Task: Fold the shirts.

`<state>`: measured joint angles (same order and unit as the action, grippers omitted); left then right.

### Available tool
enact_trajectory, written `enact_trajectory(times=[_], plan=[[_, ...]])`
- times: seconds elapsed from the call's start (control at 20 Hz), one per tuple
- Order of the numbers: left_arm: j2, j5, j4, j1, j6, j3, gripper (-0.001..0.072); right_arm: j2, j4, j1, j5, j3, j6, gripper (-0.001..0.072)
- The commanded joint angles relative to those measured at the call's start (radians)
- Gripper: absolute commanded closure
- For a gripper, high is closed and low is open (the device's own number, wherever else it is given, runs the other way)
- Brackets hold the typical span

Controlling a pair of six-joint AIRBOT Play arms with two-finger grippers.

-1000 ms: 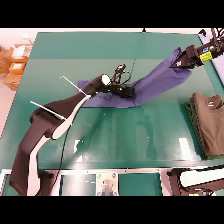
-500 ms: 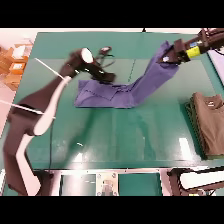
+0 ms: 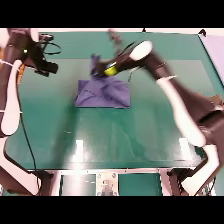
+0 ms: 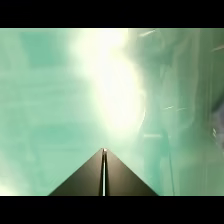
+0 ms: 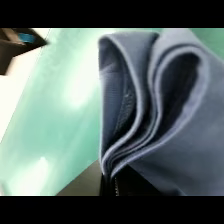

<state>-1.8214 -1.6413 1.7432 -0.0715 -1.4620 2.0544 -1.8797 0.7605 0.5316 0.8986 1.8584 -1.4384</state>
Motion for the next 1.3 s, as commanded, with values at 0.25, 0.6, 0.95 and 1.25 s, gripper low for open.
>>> enact_trajectory(times=[0.25,0.6,0.95,1.25], plan=[[0.010,-0.042,-0.005,0.097,0.095,0.000,0.0675,-0.112,0.029,-0.001,-0.098,0.043,0.002,0.0301],[0.010,-0.042,-0.095,0.097,0.089,0.000,0.0675,-0.016,0.028,-0.446,0.474,-0.029,-0.047,0.0299],[0.010,-0.034,-0.131,0.097,0.081,0.000,0.0675,-0.042,-0.012,-0.456,0.278,-0.377,-0.016,0.0298],[0.010,-0.035,-0.132,0.097,0.075,0.000,0.0675,-0.068,-0.149,-0.325,0.114,-0.359,-0.012,0.0609]])
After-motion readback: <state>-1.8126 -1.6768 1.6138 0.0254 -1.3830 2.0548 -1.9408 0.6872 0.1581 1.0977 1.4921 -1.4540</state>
